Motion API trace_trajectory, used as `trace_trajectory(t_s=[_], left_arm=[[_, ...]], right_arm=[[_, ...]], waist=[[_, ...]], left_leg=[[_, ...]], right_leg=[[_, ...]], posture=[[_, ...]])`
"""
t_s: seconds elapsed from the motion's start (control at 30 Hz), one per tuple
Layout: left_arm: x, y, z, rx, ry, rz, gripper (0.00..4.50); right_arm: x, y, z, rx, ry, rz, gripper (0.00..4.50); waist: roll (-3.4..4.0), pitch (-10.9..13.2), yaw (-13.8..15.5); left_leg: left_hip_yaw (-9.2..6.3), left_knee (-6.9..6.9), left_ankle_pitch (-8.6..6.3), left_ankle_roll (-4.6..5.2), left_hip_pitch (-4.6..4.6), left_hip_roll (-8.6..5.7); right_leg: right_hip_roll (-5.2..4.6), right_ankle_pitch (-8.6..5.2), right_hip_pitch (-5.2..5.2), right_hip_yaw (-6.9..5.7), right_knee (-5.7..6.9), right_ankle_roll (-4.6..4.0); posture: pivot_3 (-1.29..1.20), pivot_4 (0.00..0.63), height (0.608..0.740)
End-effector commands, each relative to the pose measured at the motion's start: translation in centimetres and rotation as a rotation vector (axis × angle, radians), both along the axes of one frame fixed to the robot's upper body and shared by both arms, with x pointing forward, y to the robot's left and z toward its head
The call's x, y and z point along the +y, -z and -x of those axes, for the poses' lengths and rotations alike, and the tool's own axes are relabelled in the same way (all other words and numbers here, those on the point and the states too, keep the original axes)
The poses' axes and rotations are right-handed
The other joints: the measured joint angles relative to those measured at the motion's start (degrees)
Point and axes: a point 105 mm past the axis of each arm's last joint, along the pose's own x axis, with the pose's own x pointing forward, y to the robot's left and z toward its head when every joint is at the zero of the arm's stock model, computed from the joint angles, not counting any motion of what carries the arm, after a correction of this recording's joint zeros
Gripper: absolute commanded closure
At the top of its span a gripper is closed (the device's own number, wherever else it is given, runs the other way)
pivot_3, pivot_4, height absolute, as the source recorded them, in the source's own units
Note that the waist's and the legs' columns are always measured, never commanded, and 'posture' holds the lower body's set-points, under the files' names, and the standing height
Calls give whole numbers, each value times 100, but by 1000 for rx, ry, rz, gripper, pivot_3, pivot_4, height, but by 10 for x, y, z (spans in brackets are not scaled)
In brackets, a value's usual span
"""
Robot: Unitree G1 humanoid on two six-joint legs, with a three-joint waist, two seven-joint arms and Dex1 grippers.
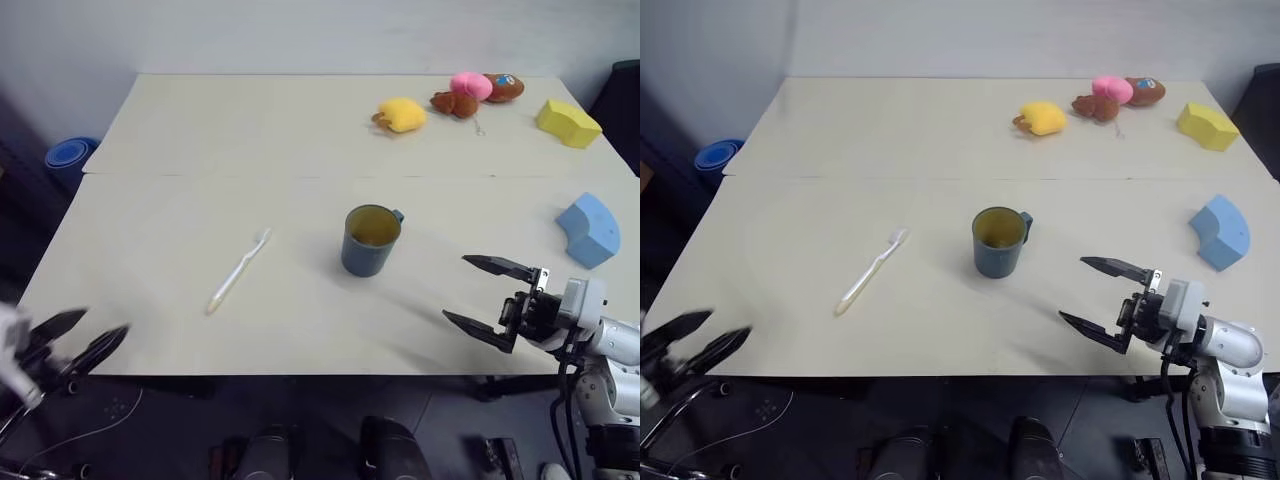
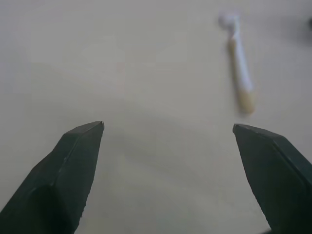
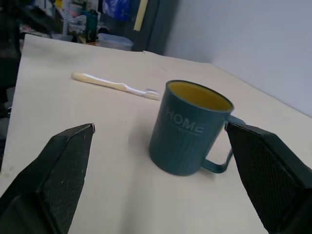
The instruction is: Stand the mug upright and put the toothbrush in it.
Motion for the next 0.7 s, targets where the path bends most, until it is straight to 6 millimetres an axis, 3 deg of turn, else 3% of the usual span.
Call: trace_trajectory(t_s=[0.03, 0.13, 0.37, 0.47, 0.7], left_arm=[[-43, -7, -22, 80, 69, -34, 0], [-79, 5, -45, 217, 127, -95, 0], [-94, 22, -81, 349, 68, -292, 0], [-94, 28, -93, 358, 52, -342, 569], [-111, 52, -98, 427, 147, -341, 2859]], right_arm=[[3, -3, 5, -29, -18, 4, 38], [5, -2, 5, -16, -20, -4, 38], [12, -1, 8, 3, -19, -9, 38], [13, -3, 10, 2, 2, -16, 0], [14, -11, 17, -4, 52, -38, 0]], waist=[[2, -1, -16], [5, 1, -46], [3, 2, -155], [3, 2, -143], [9, -2, -3]], left_leg=[[-5, -3, 0, 0, 9, -1], [-3, -10, -2, 0, 17, -10], [22, -12, 2, -8, 15, -4], [36, -11, 3, -10, 11, -5], [43, -2, 4, -10, 17, -7]], right_leg=[[1, 0, 1, 6, -1, 0], [5, 1, 6, 9, -1, 2], [24, 0, 4, 1, 1, 1], [25, 0, 4, 0, -4, 1], [25, 0, 13, 11, -7, 1]], posture=[[0, 150, 740], [0, 150, 740], [0, 150, 740], [0, 150, 740], [0, 150, 740]])
